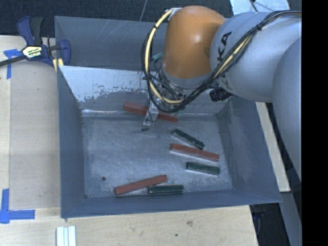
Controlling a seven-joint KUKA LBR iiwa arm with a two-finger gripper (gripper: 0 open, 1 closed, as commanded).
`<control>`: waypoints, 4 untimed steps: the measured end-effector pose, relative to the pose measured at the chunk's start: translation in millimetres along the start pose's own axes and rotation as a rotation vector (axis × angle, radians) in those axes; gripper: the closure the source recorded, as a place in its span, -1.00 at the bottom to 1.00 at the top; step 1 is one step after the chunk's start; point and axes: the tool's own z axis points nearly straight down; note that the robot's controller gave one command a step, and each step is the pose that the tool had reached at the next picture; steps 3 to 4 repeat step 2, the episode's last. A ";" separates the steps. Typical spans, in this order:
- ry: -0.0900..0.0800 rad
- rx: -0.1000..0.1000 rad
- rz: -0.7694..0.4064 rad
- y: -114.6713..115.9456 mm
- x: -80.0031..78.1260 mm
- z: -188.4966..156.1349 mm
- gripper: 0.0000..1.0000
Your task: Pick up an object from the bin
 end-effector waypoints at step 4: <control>0.003 0.001 -0.012 13.2 28.3 -50.6 1.00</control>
Offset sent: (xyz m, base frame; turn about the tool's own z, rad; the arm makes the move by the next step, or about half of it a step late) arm -0.0303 0.0215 0.0611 -0.0129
